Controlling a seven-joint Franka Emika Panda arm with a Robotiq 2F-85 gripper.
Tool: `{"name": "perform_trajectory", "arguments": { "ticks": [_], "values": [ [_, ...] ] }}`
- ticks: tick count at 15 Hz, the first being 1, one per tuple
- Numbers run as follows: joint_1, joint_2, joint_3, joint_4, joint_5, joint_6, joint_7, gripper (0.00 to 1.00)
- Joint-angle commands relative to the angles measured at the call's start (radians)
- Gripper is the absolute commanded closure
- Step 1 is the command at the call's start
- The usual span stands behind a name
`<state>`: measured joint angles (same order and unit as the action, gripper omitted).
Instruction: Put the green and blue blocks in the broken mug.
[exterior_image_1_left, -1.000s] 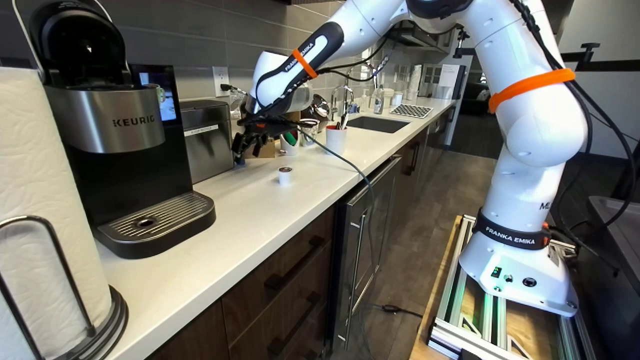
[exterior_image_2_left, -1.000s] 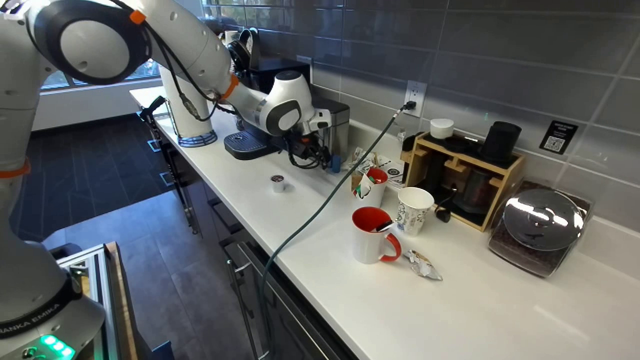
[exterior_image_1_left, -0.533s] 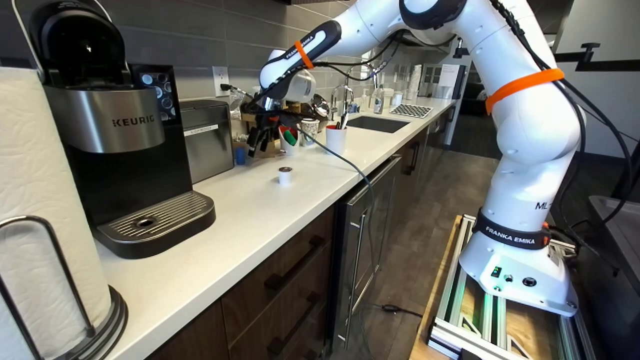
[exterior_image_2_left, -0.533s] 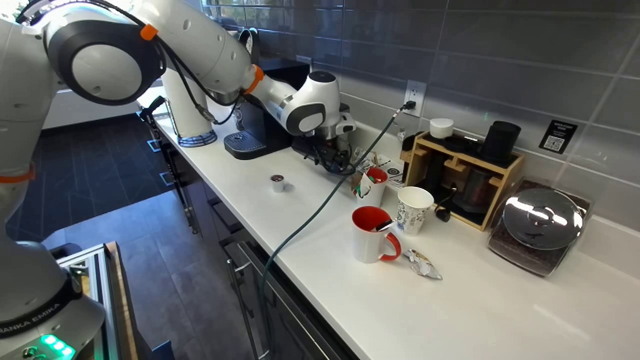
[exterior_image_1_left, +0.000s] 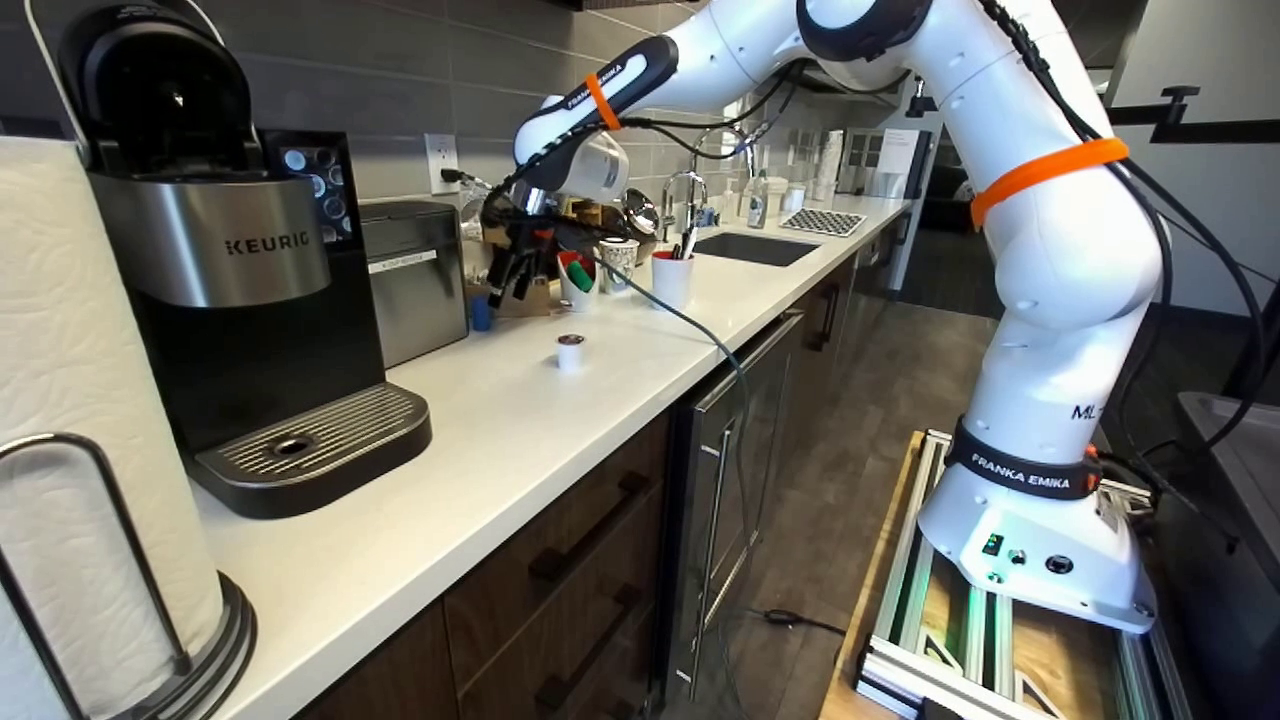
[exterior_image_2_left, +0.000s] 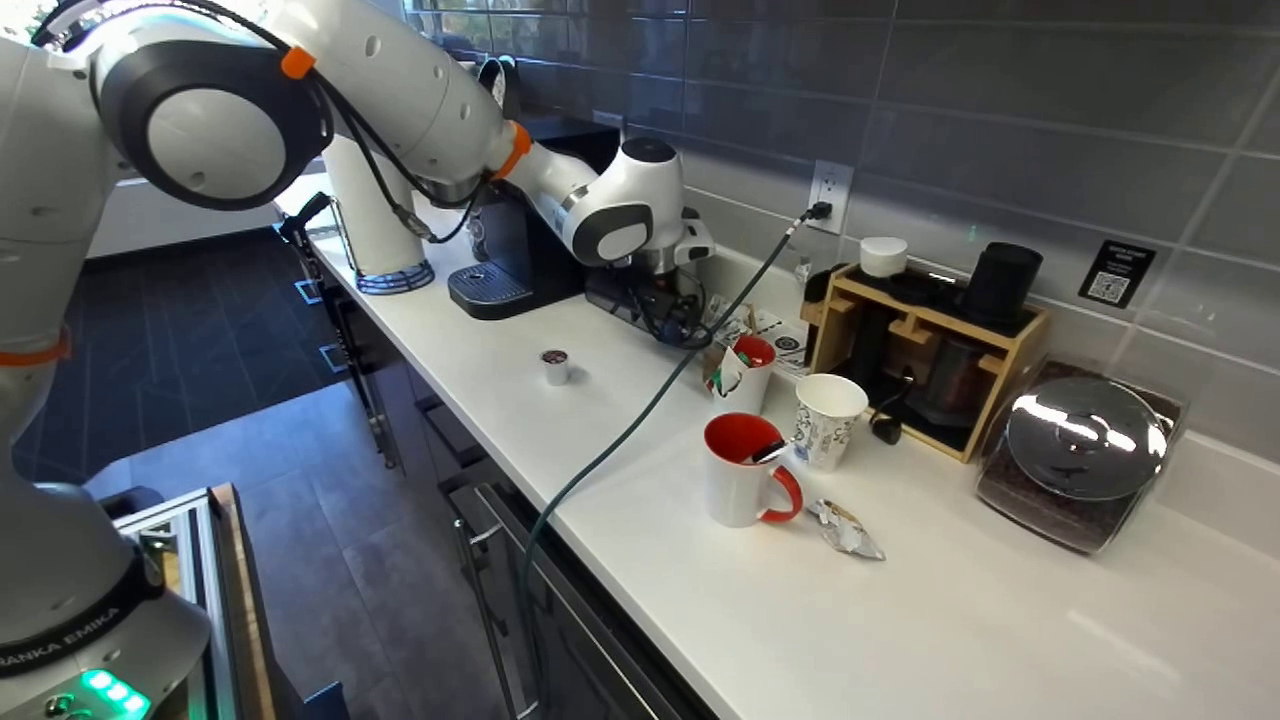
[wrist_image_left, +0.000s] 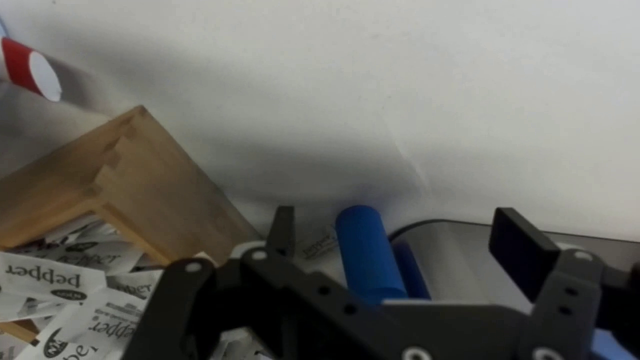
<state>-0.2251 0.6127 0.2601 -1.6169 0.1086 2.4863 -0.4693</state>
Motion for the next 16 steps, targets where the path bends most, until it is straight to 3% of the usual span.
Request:
{"name": "perform_trajectory", "arguments": {
  "ticks": [1,7,16],
  "values": [
    [0.000,0.017,0.003,0.026,0.074,0.009,-0.051,0.09],
    [0.017,0.019,0.011,0.023,0.128,0.044,-0.056,0.22],
    [0.088,0.059,-0.036,0.044,0.056,0.195,-0.012,0.21]
  ]
}}
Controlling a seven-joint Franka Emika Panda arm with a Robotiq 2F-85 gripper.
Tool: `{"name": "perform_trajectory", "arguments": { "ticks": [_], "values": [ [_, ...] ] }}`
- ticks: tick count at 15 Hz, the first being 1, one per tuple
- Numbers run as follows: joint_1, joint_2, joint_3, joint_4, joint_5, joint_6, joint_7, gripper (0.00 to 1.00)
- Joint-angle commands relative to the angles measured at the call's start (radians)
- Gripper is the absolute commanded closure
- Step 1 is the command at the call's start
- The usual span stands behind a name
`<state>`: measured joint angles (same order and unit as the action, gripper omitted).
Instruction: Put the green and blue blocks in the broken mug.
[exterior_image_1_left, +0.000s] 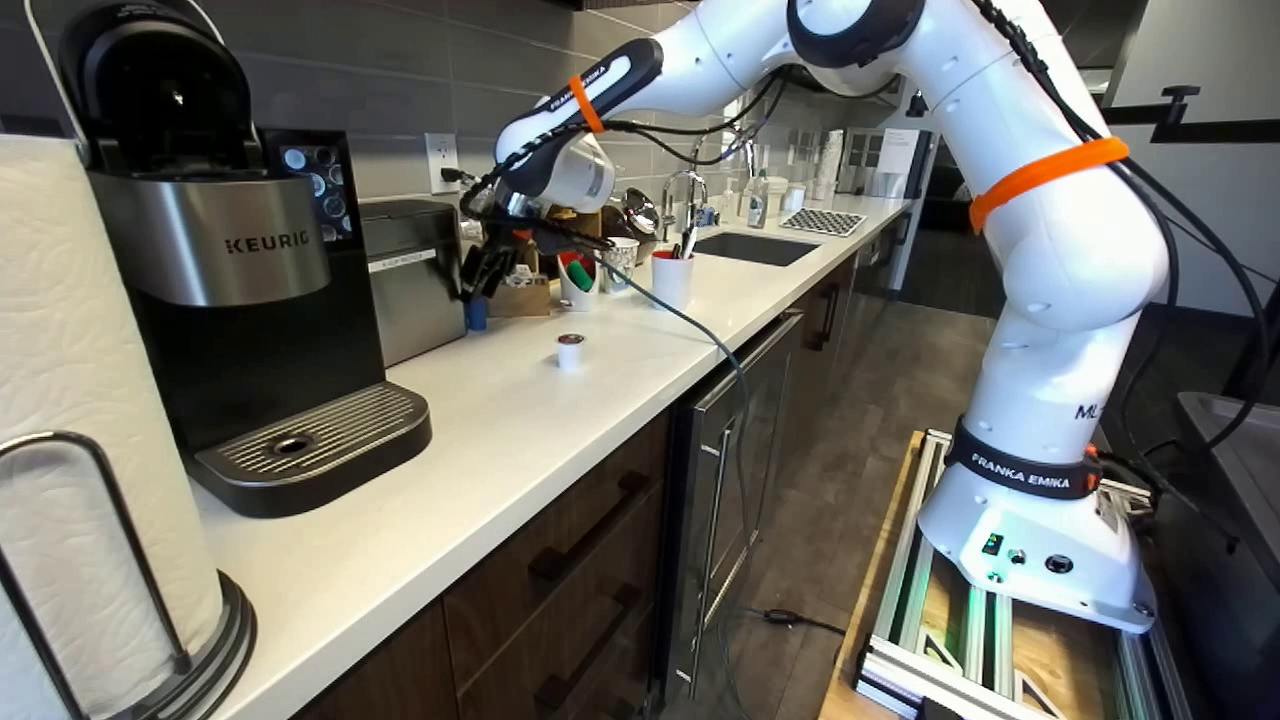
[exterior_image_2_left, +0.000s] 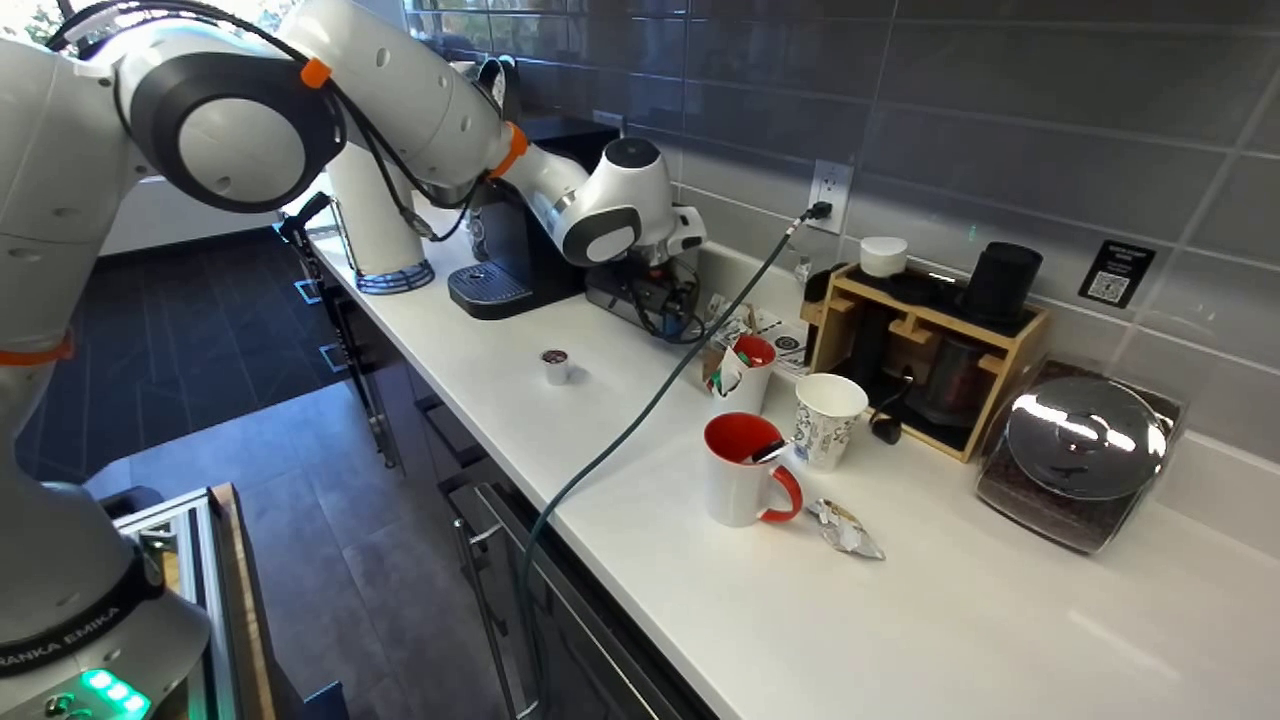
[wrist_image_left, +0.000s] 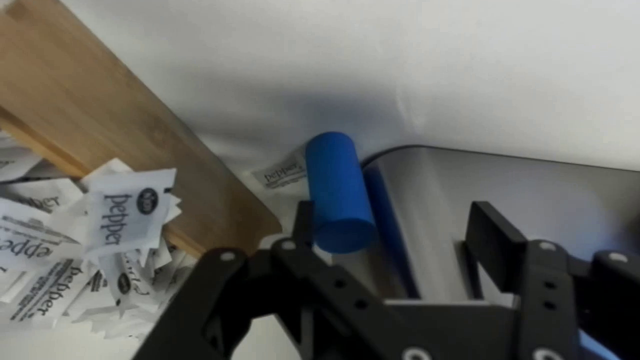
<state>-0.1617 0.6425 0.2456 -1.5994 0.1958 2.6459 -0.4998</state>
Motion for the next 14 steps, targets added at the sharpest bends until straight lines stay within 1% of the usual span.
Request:
{"name": "perform_trajectory", "arguments": {
  "ticks": [1,2,3,4,5,6,7,9,10,11,13,14],
  "values": [
    [0.026,0.031,-0.025,0.028,-0.037,0.036,0.019,0.21],
    [0.027,0.033,-0.030,0.031,-0.044,0.038,0.019,0.22],
    [0.027,0.035,-0.031,0.033,-0.048,0.039,0.017,0.26],
    [0.029,0.037,-0.035,0.034,-0.054,0.043,0.019,0.34],
    [0.029,0.038,-0.037,0.034,-0.058,0.046,0.020,0.50],
    [0.030,0.040,-0.040,0.034,-0.062,0.049,0.023,0.52],
    [0.032,0.042,-0.044,0.035,-0.067,0.050,0.026,0.59],
    [0.032,0.046,-0.047,0.036,-0.074,0.060,0.030,0.77],
    [0.034,0.051,-0.050,0.037,-0.081,0.070,0.033,0.83],
    [0.035,0.054,-0.052,0.039,-0.086,0.076,0.037,0.92],
    [0.036,0.045,-0.057,0.036,-0.099,0.071,0.043,0.92],
    [0.042,0.029,-0.070,0.026,-0.112,0.063,0.057,0.92]
  ]
}}
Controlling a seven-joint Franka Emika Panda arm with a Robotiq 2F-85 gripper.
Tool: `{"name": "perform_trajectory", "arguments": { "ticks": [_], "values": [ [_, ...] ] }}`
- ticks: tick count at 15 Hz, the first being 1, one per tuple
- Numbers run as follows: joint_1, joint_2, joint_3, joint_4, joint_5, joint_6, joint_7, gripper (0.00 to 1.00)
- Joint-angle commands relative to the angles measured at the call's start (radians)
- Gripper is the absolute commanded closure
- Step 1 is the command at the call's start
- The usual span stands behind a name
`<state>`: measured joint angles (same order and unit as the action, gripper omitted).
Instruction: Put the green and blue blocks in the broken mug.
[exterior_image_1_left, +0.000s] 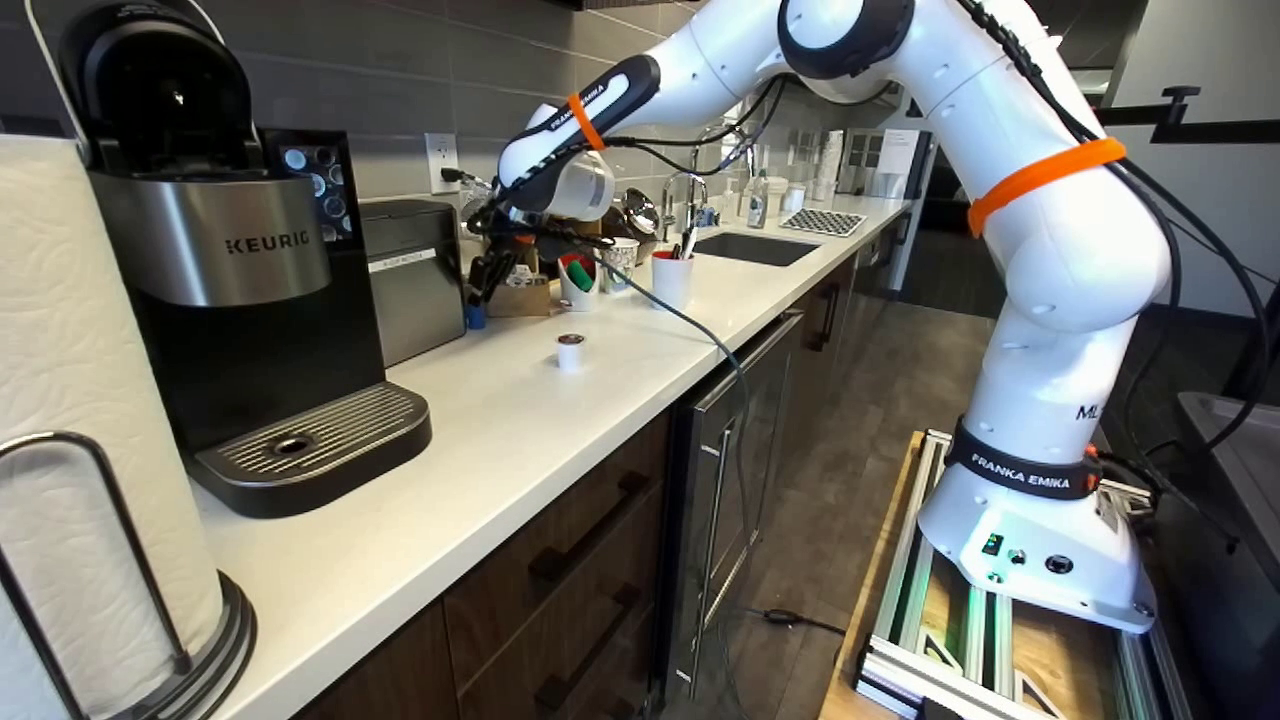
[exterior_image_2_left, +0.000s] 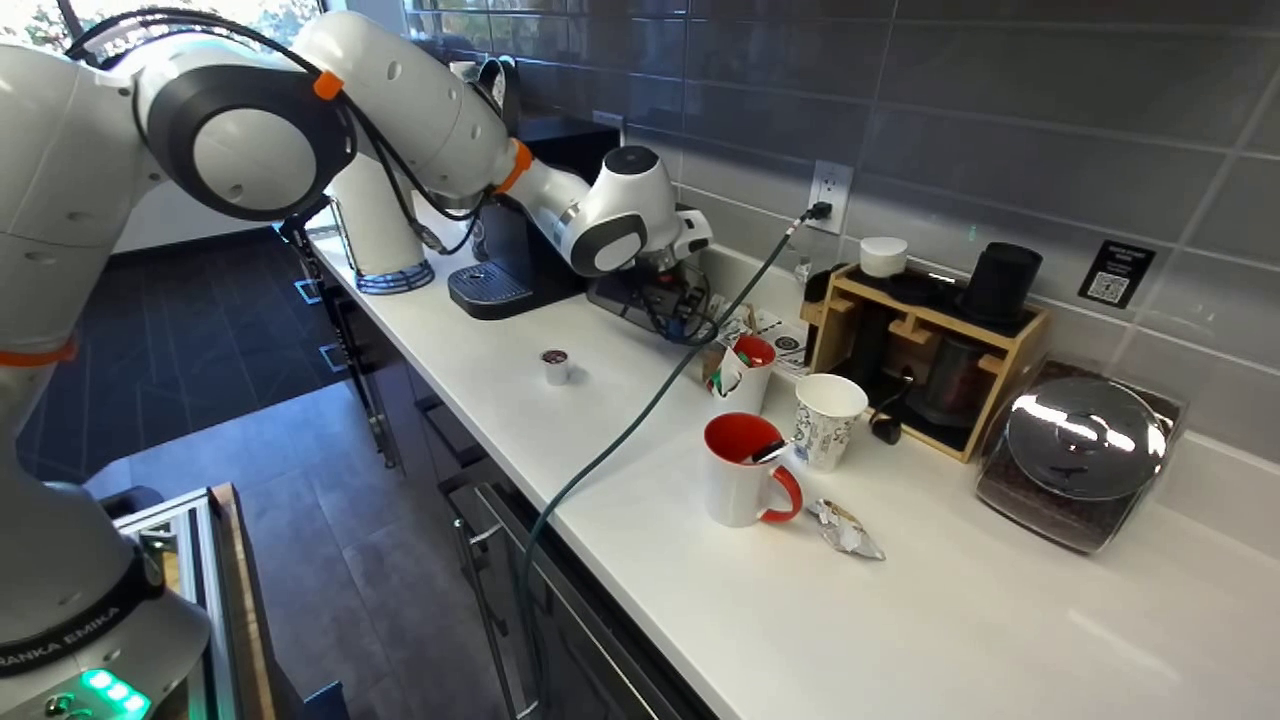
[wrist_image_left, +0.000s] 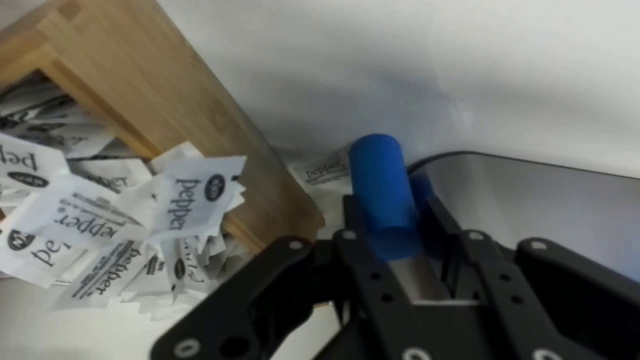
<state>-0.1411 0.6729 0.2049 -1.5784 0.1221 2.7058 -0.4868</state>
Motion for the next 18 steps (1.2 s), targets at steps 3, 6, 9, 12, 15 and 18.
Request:
{"name": "perform_trajectory", "arguments": {
  "ticks": [3,6,9,12,15,18],
  "values": [
    [-0.030,-0.103,-0.016,-0.071,-0.040,-0.068,0.005,0.92],
    [-0.130,-0.218,0.040,-0.131,0.049,-0.166,-0.085,0.92],
    [-0.232,-0.316,0.081,-0.136,0.246,-0.354,-0.226,0.92],
    [-0.247,-0.392,0.003,-0.116,0.409,-0.558,-0.290,0.92],
    [-0.188,-0.447,-0.111,-0.173,0.420,-0.409,-0.204,0.92],
    [-0.132,-0.445,-0.170,-0.217,0.368,-0.215,-0.112,0.92]
  ]
}}
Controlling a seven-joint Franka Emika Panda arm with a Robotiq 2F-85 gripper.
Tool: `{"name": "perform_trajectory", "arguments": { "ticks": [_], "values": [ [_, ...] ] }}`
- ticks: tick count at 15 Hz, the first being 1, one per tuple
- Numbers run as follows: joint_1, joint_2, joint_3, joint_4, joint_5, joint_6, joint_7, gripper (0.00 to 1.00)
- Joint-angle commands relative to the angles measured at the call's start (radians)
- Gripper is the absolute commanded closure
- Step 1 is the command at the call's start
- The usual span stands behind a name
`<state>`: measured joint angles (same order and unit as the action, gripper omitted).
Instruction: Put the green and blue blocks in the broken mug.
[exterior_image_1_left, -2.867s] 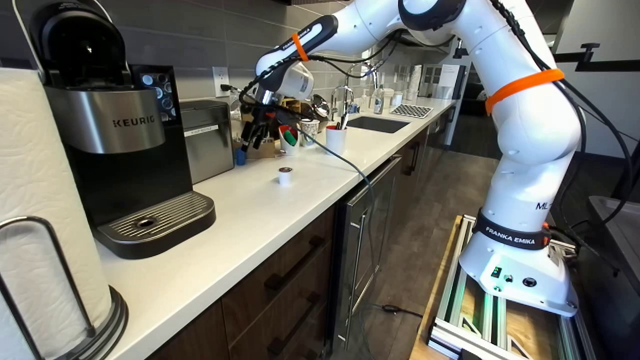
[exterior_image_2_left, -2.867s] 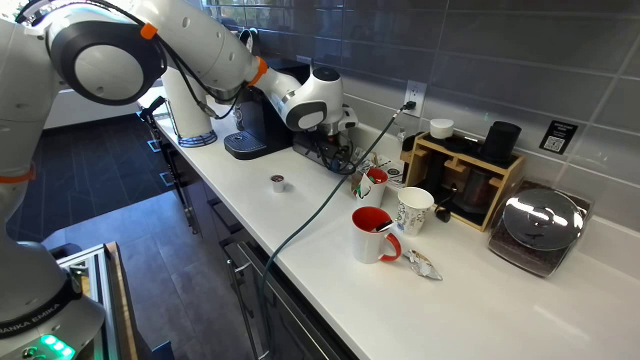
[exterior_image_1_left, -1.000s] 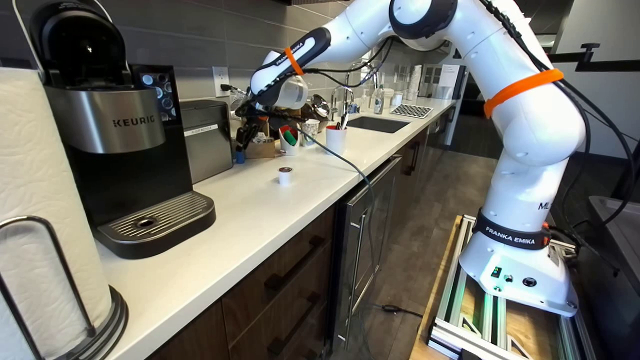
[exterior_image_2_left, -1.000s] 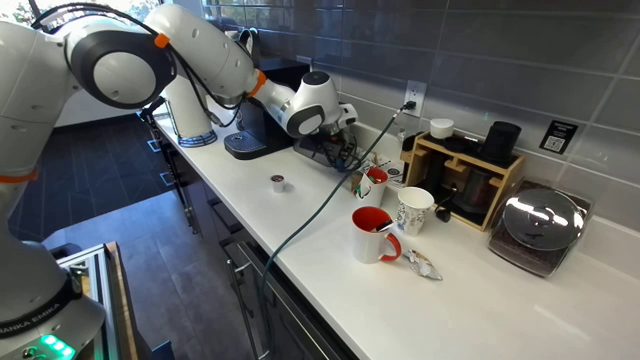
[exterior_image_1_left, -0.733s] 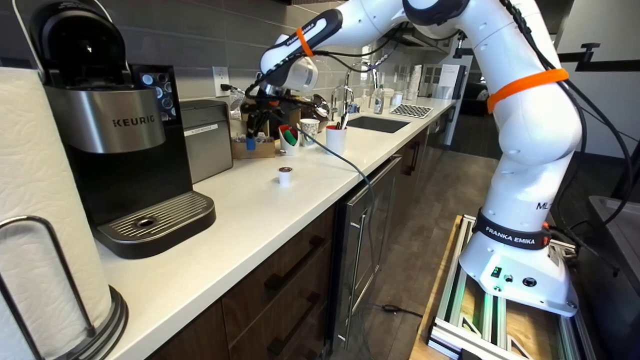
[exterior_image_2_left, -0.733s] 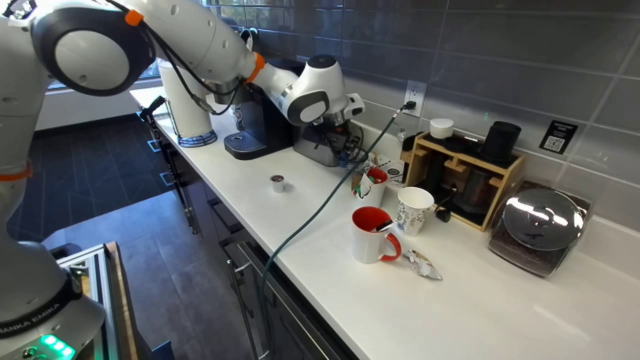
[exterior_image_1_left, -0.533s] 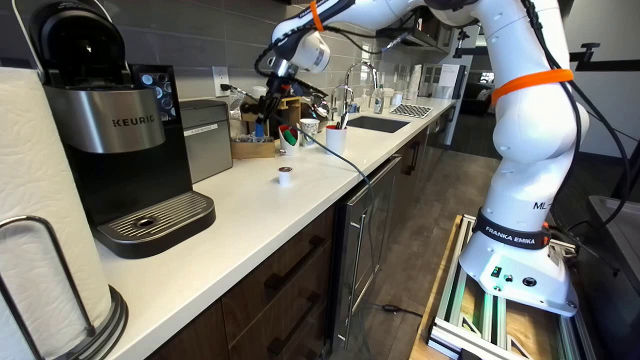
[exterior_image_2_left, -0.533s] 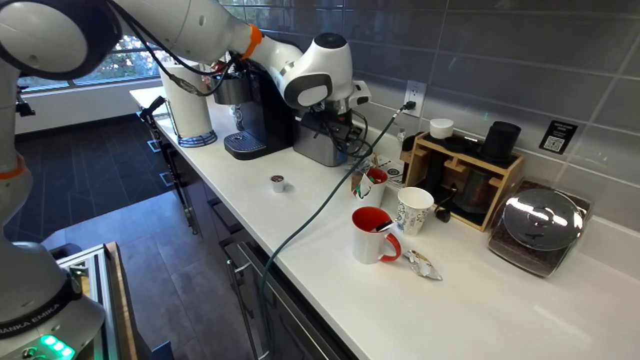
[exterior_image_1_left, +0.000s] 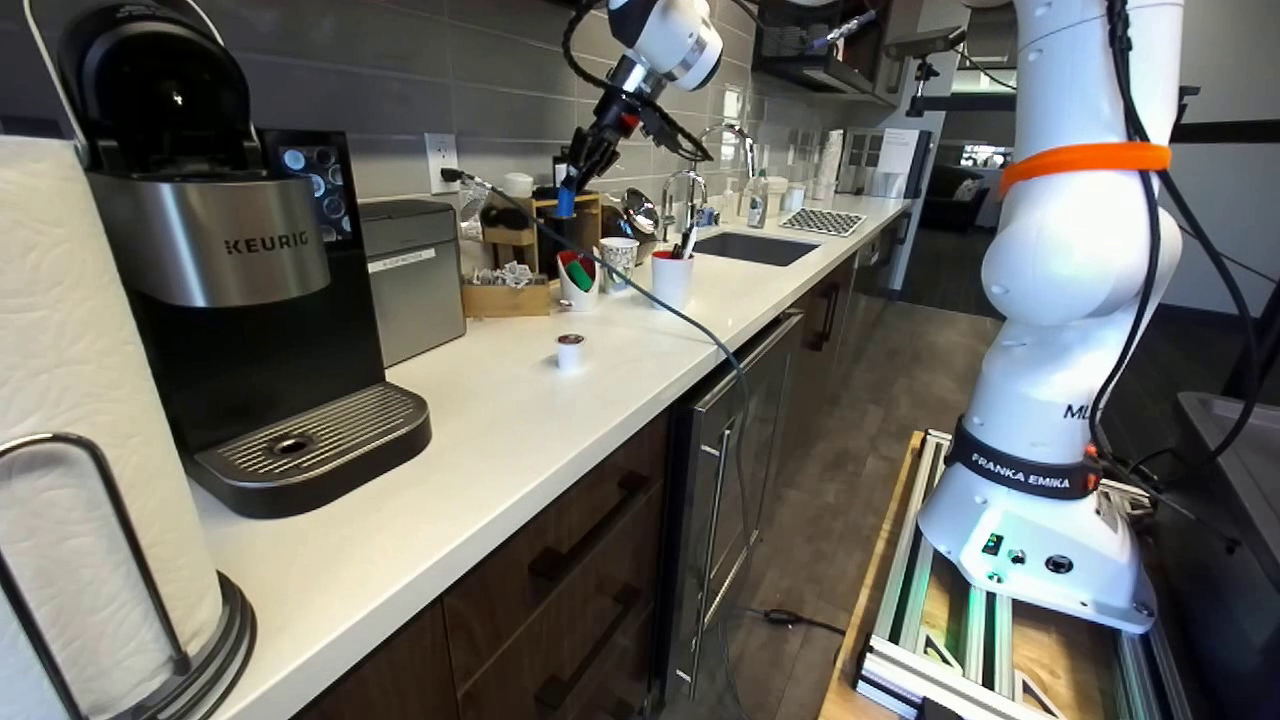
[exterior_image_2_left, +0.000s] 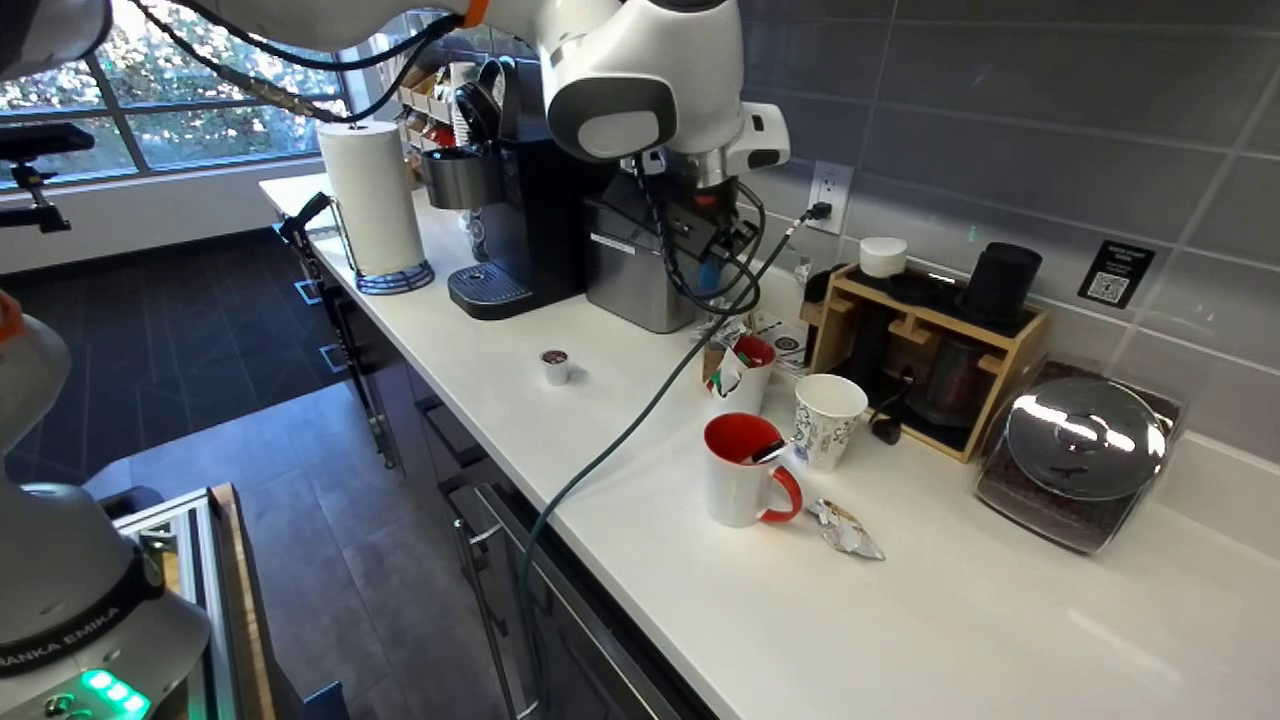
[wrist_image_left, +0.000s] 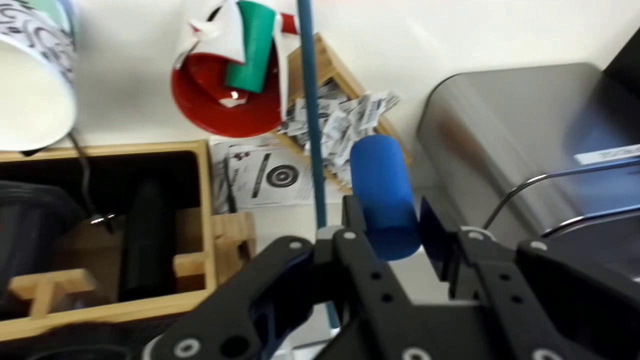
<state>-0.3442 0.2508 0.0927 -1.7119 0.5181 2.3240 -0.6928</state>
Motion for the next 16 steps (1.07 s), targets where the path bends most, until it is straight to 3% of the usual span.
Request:
{"name": "perform_trajectory", "arguments": {
  "ticks": [1,4,6,8,11,16],
  "values": [
    [0.093,-0.014,-0.072,-0.104,-0.059,0.250,0.133,0.92],
    [0.171,0.027,-0.119,-0.165,-0.218,0.481,0.345,0.92],
    [0.271,0.051,-0.245,-0.190,-0.331,0.553,0.499,0.92],
    [0.363,0.076,-0.366,-0.187,-0.449,0.545,0.656,0.92],
    [0.446,0.105,-0.468,-0.166,-0.573,0.492,0.829,0.92],
    [0.509,0.111,-0.515,-0.162,-0.605,0.474,0.933,0.92]
  ]
}}
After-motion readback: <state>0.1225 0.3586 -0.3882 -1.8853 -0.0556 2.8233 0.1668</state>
